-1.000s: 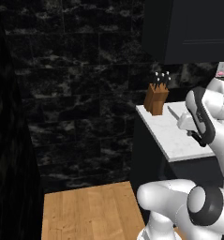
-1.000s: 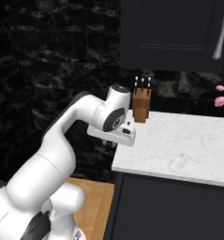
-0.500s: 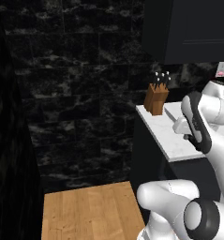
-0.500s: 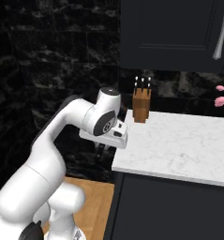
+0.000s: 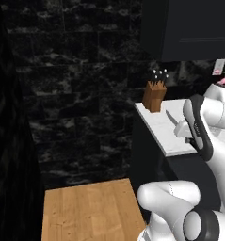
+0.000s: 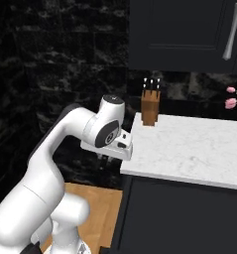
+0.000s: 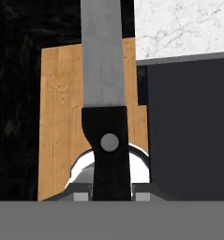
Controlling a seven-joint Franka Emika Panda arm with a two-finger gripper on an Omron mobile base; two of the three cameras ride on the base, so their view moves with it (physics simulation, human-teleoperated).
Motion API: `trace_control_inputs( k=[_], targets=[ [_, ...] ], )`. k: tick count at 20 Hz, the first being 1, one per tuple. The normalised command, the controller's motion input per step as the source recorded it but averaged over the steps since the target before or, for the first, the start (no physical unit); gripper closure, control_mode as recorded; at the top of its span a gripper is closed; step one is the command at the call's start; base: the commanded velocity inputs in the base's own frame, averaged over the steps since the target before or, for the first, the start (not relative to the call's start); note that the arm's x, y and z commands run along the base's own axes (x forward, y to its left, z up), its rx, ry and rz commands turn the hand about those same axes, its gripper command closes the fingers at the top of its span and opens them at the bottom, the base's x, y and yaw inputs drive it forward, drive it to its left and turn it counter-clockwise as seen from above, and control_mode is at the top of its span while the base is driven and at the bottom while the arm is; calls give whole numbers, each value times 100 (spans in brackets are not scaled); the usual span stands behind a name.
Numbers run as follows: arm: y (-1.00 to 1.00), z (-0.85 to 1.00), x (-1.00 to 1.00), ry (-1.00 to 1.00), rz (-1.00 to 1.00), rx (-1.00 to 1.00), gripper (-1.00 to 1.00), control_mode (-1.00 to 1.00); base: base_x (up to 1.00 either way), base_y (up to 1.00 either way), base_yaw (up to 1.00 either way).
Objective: Pick up the knife from the drawer and place it on the cutting board. Then place the meat from the plate to the cutting board.
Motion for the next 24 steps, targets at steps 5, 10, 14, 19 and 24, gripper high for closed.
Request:
trace_control_inputs(
  k=[5, 10, 14, 19, 24],
  targets=[
    [0, 0, 0, 0, 0, 0, 100, 100, -81, 1, 0],
    [0, 0, 0, 0, 0, 0, 100, 100, -79, -2, 0],
    [0, 0, 0, 0, 0, 0, 100, 100, -47, -29, 4],
    [0, 0, 0, 0, 0, 0, 100, 100, 3, -94, 11],
    [0, 0, 0, 0, 0, 0, 100, 100, 39, -100, 6]
  ],
)
